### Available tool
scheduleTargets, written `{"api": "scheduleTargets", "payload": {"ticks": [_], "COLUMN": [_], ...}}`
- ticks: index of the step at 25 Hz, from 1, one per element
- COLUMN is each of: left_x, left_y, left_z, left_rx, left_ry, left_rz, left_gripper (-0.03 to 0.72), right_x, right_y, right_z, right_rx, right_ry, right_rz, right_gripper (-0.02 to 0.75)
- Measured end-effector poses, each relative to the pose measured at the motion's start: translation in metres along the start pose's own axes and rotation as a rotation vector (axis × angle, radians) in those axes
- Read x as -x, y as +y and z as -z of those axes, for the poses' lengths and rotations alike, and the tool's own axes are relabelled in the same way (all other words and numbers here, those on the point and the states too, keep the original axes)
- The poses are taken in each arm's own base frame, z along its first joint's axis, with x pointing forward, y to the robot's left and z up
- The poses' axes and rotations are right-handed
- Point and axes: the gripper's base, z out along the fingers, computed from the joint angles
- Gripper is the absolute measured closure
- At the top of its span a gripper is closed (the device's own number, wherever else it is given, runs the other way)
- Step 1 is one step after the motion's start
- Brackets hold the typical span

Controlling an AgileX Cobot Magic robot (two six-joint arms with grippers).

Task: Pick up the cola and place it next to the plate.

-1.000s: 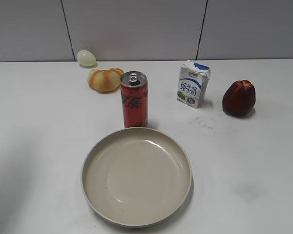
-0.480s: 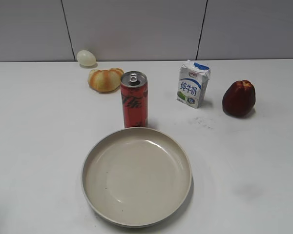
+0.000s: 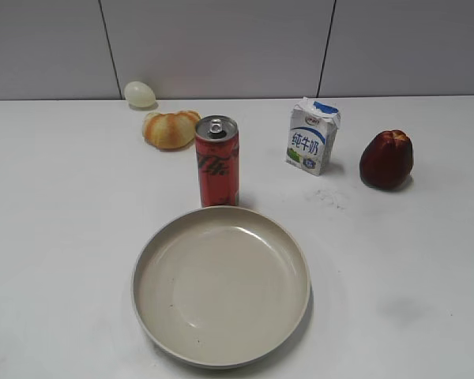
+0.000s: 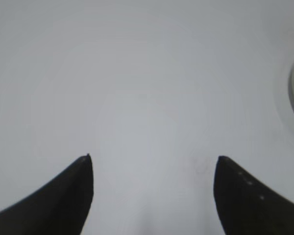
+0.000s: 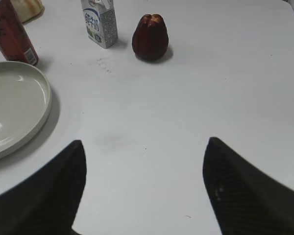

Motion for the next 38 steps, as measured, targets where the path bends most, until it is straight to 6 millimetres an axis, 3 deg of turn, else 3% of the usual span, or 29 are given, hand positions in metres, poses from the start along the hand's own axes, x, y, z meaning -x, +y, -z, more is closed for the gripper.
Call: {"api": "scheduleTargets", "payload": {"ticks": [12, 38], "left_x": [-0.027, -0.035], "left_y": [-0.002, -0.002], "left_z": [0.036, 0.042], "left_rx": [0.019, 0.023], "left_ry": [-0.285, -0.344], "left_rz": [-0.003, -0.003], "left_gripper": [0.106, 0.108], "right_x": [0.0, 0.0], "right_y": [0.0, 0.0], "right_z": [0.0, 0.0], "right_rx": [0.0, 0.0], "right_ry": [0.0, 0.0], "right_rz": [0.0, 0.0], "right_gripper": [0.144, 0.144]}}
